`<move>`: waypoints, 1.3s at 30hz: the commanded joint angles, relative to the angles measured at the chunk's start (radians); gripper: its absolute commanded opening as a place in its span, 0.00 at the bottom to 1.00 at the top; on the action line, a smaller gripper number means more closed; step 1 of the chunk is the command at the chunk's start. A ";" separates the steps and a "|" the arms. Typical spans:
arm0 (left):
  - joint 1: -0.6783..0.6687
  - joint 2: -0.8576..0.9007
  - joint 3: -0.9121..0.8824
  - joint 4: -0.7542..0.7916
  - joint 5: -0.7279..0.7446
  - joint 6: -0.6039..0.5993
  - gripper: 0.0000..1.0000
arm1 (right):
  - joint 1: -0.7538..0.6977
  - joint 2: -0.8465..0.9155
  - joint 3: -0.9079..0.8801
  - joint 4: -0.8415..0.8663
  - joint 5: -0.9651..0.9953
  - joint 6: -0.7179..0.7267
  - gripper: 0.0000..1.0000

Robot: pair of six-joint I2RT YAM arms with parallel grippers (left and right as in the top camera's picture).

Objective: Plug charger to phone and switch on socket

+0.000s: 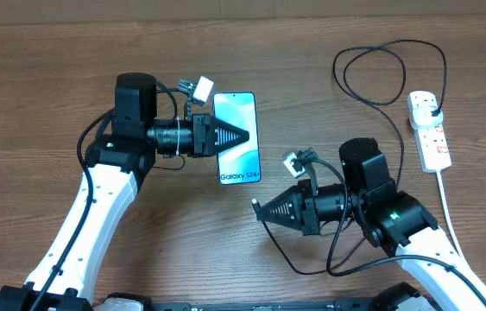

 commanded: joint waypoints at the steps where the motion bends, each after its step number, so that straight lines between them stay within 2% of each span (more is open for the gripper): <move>1: -0.007 -0.017 0.002 0.051 0.043 -0.102 0.04 | 0.005 -0.014 -0.004 0.057 -0.021 0.099 0.04; 11: -0.008 -0.017 0.002 0.377 0.100 -0.352 0.04 | 0.005 -0.014 -0.004 0.285 -0.018 0.240 0.04; 27: -0.015 -0.018 0.002 0.407 0.119 -0.433 0.04 | 0.005 -0.014 -0.004 0.418 0.056 0.330 0.04; 35: -0.016 -0.018 0.002 0.649 0.121 -0.586 0.04 | 0.005 -0.013 -0.004 0.472 0.118 0.378 0.04; 39: -0.019 -0.018 0.002 0.661 0.116 -0.592 0.04 | 0.005 -0.013 -0.004 0.495 0.117 0.385 0.04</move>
